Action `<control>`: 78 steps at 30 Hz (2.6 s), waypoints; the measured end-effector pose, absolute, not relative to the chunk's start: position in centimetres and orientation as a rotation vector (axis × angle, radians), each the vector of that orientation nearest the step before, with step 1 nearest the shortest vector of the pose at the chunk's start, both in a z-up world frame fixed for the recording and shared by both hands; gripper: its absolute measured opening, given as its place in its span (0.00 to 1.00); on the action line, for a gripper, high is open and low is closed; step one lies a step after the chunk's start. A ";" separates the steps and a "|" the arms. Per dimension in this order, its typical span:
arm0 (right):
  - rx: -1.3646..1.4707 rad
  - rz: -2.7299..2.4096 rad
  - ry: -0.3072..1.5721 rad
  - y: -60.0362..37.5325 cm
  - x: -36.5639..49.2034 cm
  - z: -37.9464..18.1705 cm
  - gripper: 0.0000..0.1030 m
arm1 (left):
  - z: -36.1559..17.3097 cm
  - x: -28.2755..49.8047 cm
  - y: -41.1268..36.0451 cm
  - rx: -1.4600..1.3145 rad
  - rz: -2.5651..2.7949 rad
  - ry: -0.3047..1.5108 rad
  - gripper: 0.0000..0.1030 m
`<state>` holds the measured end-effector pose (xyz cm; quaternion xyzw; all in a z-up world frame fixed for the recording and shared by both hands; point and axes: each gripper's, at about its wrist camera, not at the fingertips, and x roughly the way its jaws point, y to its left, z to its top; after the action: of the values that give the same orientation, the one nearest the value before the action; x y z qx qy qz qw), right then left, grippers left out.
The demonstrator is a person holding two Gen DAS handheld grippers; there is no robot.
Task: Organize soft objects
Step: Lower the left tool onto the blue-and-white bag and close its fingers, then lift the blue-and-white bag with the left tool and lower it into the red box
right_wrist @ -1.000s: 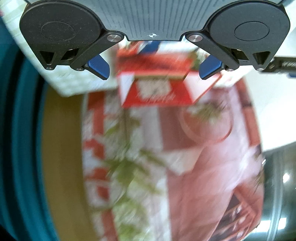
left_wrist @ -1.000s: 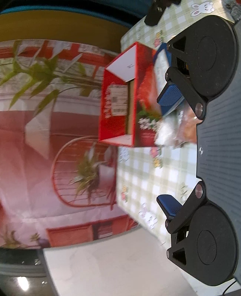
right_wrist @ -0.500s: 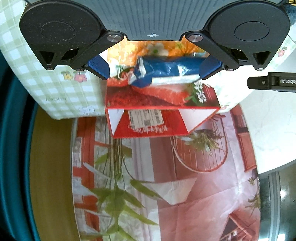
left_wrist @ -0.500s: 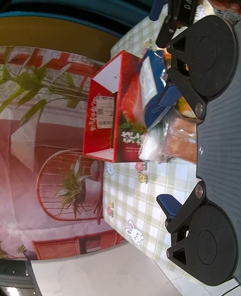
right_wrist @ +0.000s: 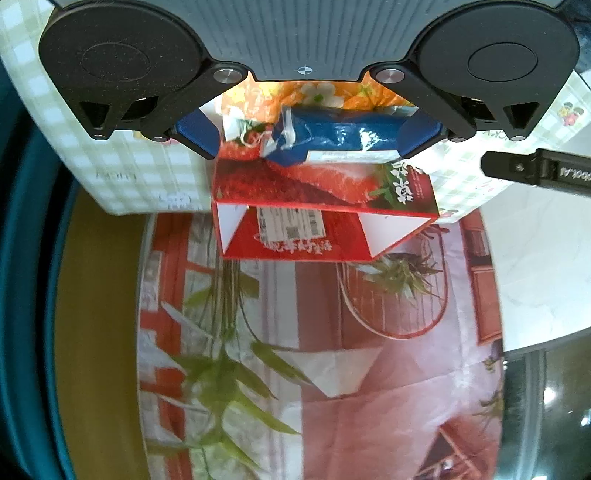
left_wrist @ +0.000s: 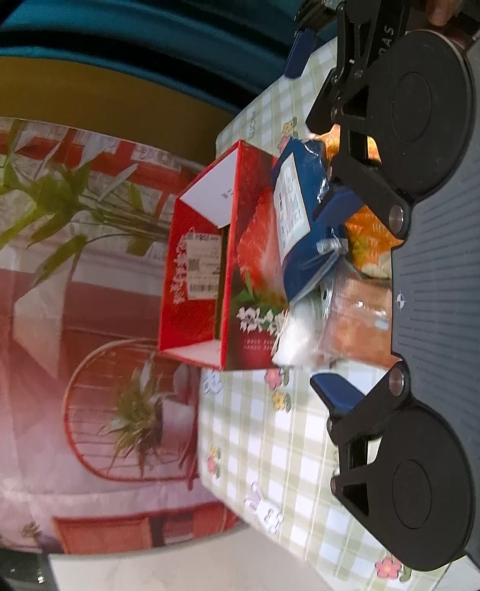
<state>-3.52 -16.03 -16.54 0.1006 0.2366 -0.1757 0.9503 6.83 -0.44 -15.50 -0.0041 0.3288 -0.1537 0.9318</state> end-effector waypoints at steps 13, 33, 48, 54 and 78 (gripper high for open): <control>0.283 -0.286 0.498 -20.1 1.4 -18.0 0.66 | -19.0 13.5 -2.8 -0.157 -0.412 0.833 0.68; 0.417 -0.192 0.569 -21.0 1.2 -21.7 0.32 | -21.4 14.1 -3.5 -0.259 -0.529 0.872 0.52; 0.320 -0.147 0.439 -18.4 -1.0 -18.3 0.31 | -17.7 9.5 -2.6 -0.185 -0.527 0.685 0.52; 0.293 -0.130 0.420 -17.8 -1.4 -17.7 0.31 | -17.4 8.7 -2.1 -0.195 -0.526 0.649 0.52; 0.099 -0.114 0.324 -24.2 8.0 -14.7 0.30 | -13.4 21.8 -4.6 -0.150 -0.588 0.564 0.57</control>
<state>7.98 -24.18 -14.73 0.0491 0.1610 -0.0565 0.9841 21.84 -4.62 -13.39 -0.0727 0.2739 -0.2855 0.9155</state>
